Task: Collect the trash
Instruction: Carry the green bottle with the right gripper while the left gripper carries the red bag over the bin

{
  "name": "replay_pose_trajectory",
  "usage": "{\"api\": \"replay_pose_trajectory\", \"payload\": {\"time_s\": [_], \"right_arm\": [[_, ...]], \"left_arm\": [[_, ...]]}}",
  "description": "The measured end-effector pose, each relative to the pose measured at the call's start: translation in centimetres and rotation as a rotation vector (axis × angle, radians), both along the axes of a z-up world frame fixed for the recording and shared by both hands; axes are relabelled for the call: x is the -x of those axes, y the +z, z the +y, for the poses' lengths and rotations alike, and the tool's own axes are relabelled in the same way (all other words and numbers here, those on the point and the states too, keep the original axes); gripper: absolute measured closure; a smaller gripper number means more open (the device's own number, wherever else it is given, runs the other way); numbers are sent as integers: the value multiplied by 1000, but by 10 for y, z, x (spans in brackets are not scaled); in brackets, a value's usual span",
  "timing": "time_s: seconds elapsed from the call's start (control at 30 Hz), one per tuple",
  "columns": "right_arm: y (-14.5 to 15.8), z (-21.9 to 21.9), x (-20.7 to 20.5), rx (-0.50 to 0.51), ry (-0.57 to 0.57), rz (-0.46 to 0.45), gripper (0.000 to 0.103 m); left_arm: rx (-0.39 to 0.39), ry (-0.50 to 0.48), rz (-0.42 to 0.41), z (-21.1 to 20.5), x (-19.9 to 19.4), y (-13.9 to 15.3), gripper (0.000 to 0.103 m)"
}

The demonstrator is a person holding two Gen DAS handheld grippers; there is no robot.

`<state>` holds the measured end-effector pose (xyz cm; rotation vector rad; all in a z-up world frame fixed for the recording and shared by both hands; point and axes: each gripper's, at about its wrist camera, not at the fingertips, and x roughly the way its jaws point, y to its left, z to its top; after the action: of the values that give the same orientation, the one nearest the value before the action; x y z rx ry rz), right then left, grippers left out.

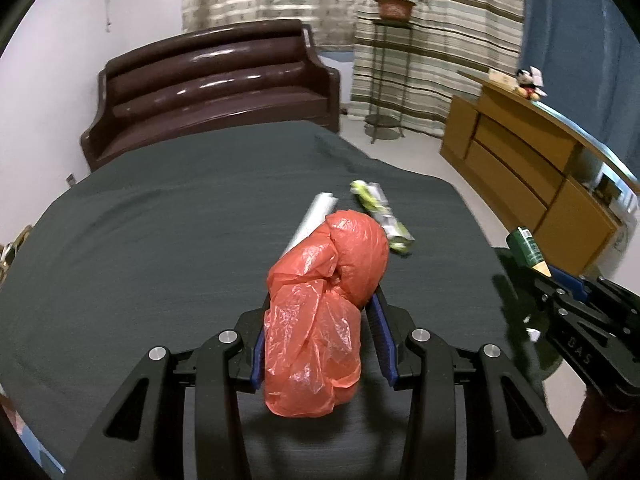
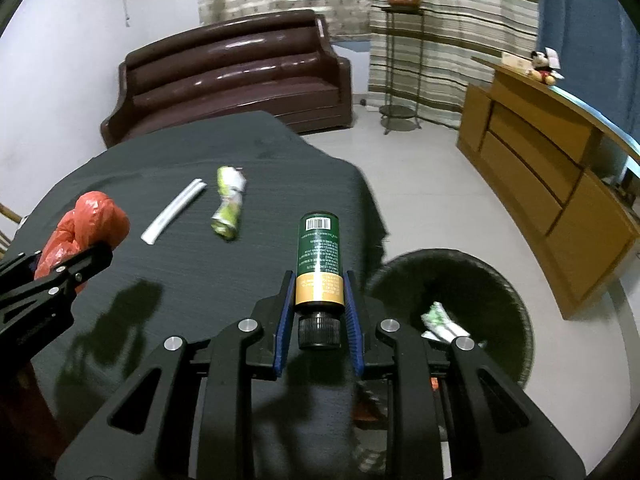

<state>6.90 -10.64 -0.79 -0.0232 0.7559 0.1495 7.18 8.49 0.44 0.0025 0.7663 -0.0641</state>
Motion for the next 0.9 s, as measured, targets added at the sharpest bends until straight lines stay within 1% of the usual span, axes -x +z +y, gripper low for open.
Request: {"api": "replay_pose_trajectory", "payload": {"time_s": [0.3, 0.37, 0.5, 0.63, 0.9], "right_arm": [[-2, -58, 4, 6, -91, -8, 80], [-3, -68, 5, 4, -109, -8, 80], [-5, -87, 6, 7, -147, -14, 80], [-8, -102, 5, 2, -178, -13, 80], [-20, -130, -1, -19, -229, 10, 80]], "left_arm": [[-21, -117, -9, -65, -4, -4, 61], [-28, -145, -10, -83, -7, -5, 61], [-42, -183, -11, -107, -8, -9, 61], [-53, -211, -8, -128, -12, -14, 61], [-75, -233, -3, -157, -15, -22, 61]]}}
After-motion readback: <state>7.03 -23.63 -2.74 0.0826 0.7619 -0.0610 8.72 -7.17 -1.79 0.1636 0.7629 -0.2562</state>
